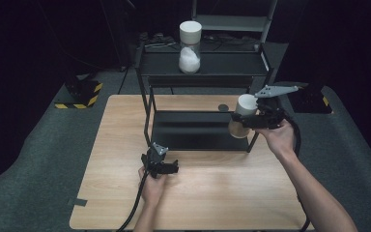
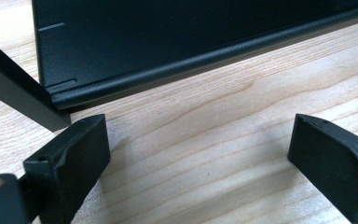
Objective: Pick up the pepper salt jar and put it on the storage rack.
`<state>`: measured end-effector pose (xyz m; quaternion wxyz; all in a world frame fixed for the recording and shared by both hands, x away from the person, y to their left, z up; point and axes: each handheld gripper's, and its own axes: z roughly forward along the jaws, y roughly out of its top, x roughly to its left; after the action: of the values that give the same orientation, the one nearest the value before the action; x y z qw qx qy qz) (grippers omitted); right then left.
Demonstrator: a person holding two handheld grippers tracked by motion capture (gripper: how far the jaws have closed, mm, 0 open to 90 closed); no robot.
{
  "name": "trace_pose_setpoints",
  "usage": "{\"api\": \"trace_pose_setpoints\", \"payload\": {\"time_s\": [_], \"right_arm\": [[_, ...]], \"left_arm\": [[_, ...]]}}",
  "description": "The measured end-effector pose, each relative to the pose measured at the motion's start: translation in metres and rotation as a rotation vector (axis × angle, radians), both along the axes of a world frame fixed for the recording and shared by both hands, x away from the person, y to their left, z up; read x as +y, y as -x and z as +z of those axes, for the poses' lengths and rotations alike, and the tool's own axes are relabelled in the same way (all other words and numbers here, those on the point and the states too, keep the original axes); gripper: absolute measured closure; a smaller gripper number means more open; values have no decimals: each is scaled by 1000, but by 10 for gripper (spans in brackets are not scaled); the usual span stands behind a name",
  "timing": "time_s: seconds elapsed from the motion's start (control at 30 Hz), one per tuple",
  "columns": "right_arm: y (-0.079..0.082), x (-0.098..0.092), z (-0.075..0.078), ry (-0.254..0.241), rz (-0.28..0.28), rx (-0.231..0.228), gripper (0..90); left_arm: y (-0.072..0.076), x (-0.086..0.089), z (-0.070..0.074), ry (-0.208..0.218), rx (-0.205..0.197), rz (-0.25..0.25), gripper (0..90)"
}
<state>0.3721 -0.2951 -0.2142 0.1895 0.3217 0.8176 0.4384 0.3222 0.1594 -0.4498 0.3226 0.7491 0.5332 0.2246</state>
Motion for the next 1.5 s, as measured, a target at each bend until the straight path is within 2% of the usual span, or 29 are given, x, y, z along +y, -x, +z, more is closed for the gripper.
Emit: {"api": "trace_pose_setpoints", "payload": {"time_s": [0.13,0.17,0.23,0.4,0.47,0.7,0.93,1.2,1.33,1.5], "right_arm": [[-7,3,23,5,18,-3,347],[-7,3,23,5,18,-3,347],[-10,5,37,11,28,-12,347],[-15,9,62,16,24,-27,347],[-17,10,66,16,23,-29,346],[-25,9,95,-5,5,-37,347],[-35,17,119,-10,-20,-34,347],[-48,36,131,1,-65,-36,347],[-59,45,131,-35,-114,-40,347],[-68,57,133,-37,-163,-42,346]], "left_arm": [[0,0,0,1,0,0,52],[0,0,0,1,0,0,52],[0,0,0,2,0,0,52],[0,0,0,0,-2,3,52],[0,0,0,-1,-2,2,52],[0,0,0,-1,-2,2,52],[0,0,0,-1,-1,2,52],[0,-1,0,-3,-2,4,52],[1,-2,0,-7,-1,6,52],[1,-2,0,-3,-1,7,52]]}}
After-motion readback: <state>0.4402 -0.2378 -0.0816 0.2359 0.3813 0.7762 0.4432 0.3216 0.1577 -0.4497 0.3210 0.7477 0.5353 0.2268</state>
